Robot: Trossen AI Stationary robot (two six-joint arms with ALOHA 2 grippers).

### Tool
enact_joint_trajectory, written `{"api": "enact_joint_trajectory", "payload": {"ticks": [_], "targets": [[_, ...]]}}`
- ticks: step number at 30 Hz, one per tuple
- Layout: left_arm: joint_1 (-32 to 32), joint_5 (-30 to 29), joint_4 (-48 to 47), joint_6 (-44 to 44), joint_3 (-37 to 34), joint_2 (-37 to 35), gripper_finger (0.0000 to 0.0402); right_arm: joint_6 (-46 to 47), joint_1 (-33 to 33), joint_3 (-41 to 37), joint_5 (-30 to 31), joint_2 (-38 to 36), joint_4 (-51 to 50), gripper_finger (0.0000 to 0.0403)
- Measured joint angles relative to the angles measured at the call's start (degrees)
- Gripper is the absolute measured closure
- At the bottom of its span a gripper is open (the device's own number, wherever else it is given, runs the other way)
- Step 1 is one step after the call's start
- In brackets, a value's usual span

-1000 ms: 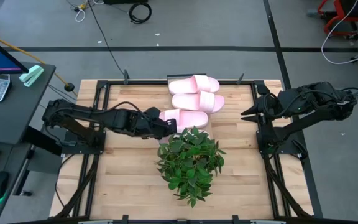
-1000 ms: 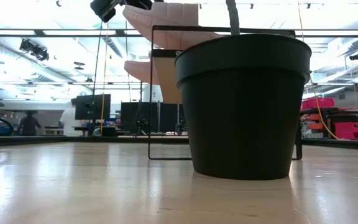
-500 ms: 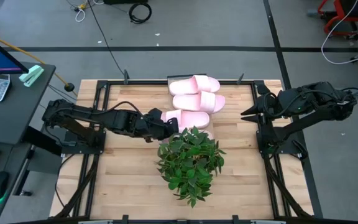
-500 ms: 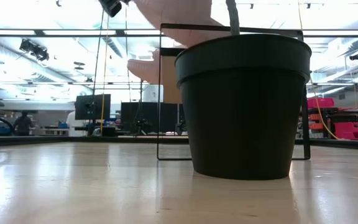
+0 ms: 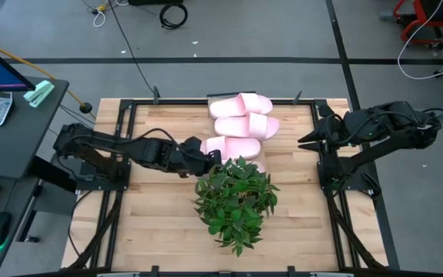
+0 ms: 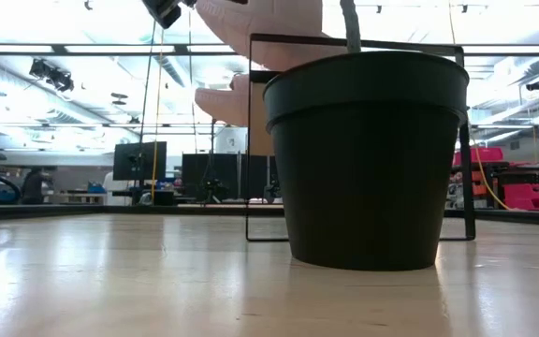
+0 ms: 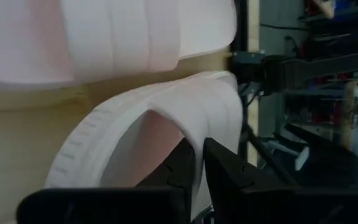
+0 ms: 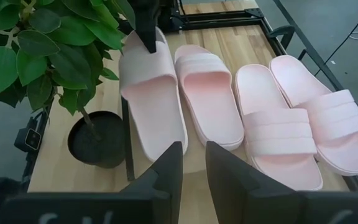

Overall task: Pick and place slides into the shelf
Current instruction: Put the pink slide on the shelf

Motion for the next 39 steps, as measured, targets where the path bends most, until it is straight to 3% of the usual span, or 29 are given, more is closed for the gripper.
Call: {"api": "enact_joint_trajectory", "payload": {"ticks": [11, 18, 39], "targets": [[-1.3, -0.01, -0.93, -2.48, 0.0, 2.83, 0.0296, -0.02, -0.02, 0.0, -0.01, 0.46, 0.02, 0.0326], [-1.34, -0.97, -1.87, 0.28, -0.08, 3.57, 0.0265, -0.33, -0.01, 0.02, 0.0, 1.32, 0.02, 0.0326], [-1.19, -0.09, -1.51, 0.45, -0.07, 4.07, 0.0218, 0.11, -0.01, 0.02, 0.0, 1.62, 0.02, 0.0326]]}}
